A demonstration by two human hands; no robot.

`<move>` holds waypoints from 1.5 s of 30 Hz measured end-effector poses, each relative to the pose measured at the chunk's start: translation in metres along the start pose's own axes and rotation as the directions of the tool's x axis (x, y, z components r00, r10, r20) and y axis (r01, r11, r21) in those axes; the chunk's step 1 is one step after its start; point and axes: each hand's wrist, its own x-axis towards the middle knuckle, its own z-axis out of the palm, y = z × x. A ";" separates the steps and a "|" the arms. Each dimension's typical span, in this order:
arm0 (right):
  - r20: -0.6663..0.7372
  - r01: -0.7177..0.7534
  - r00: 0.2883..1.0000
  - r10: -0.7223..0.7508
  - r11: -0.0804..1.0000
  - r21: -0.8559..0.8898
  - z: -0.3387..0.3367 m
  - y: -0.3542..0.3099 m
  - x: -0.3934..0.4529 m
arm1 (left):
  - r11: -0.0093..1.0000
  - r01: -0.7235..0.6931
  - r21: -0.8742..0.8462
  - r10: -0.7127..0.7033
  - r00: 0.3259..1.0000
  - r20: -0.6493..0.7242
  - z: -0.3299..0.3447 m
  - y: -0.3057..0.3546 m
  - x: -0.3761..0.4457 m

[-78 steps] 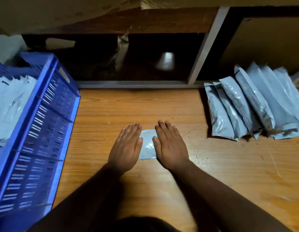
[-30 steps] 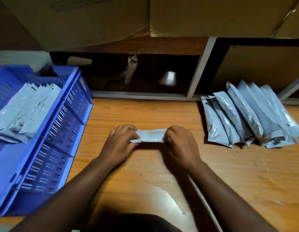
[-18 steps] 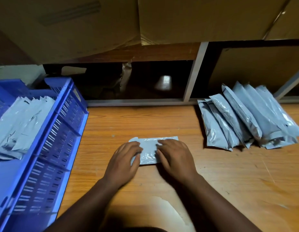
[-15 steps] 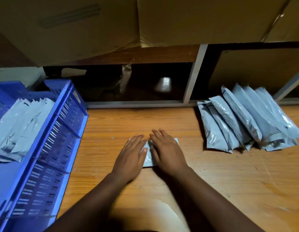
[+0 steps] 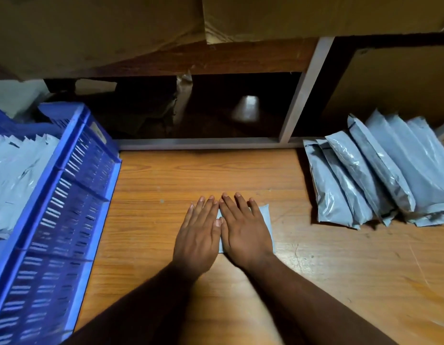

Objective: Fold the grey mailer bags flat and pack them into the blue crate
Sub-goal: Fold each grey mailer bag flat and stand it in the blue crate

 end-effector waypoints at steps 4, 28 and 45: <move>0.013 0.008 1.000 -0.008 1.000 -0.020 0.002 0.002 0.003 | 0.999 -0.035 -0.009 0.035 0.997 -0.068 0.010 -0.004 0.003; -0.002 0.081 0.997 -0.081 0.997 0.003 -0.004 -0.003 -0.008 | 0.999 -0.042 -0.017 0.041 0.998 -0.039 0.000 -0.003 -0.006; 0.053 0.010 0.998 -0.014 0.997 0.071 -0.022 0.021 -0.006 | 0.994 -0.030 0.106 0.019 0.995 0.098 -0.022 0.005 0.011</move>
